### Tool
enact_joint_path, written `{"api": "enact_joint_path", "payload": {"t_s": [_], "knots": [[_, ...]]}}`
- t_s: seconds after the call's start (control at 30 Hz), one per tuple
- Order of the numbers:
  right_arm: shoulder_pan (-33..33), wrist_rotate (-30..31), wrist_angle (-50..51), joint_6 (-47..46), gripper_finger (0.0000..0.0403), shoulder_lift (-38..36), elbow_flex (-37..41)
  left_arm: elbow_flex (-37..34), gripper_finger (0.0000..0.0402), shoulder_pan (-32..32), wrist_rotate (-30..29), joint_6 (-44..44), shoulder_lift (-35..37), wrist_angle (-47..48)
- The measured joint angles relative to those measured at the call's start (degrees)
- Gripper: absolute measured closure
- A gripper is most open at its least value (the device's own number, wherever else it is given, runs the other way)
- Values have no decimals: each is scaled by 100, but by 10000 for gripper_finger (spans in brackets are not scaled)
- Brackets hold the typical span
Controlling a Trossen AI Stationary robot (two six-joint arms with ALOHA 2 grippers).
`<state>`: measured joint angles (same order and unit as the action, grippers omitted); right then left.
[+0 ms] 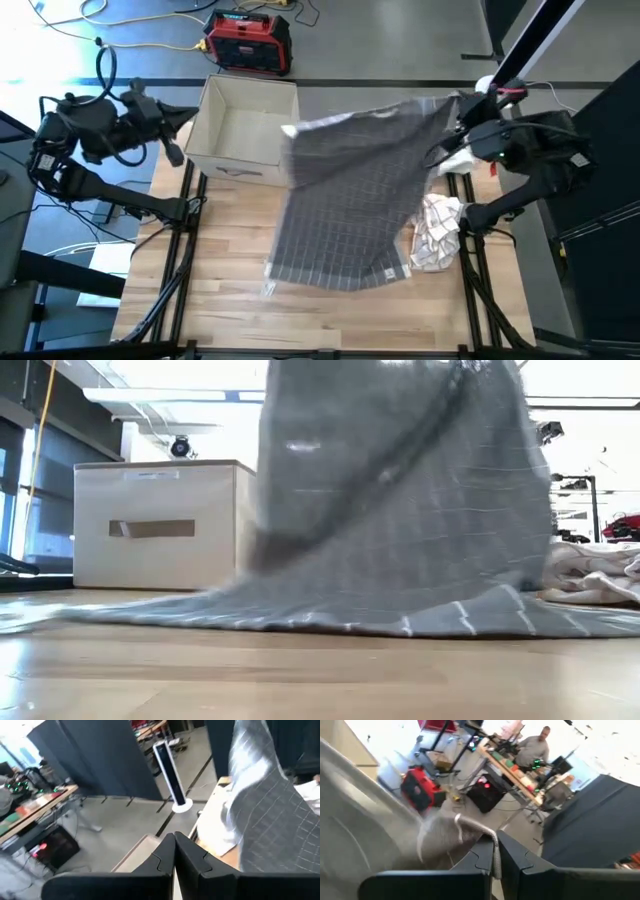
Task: Fold towel
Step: Fold the gray towel
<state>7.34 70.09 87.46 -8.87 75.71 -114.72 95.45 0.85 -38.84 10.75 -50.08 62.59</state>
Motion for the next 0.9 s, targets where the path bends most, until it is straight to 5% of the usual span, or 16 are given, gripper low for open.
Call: {"api": "enact_joint_path", "payload": {"t_s": [0.27,0.47,0.6,0.77,0.9], "knots": [[-58,-1264,-212,-17,403,0,5,2,400,2,1007,-738,-50,101],[68,-3834,-782,-803,403,117,15,-451,400,12,1882,-1292,-535,16],[341,-4715,-1256,-867,403,572,3,-1137,401,53,2393,-1336,-682,-125],[564,-4928,-1923,-367,403,1554,29,-2677,401,662,3328,-1398,-567,-2115],[605,-5438,-2904,-158,403,2133,14,-3960,401,1271,3245,-1675,-235,-3680]]}}
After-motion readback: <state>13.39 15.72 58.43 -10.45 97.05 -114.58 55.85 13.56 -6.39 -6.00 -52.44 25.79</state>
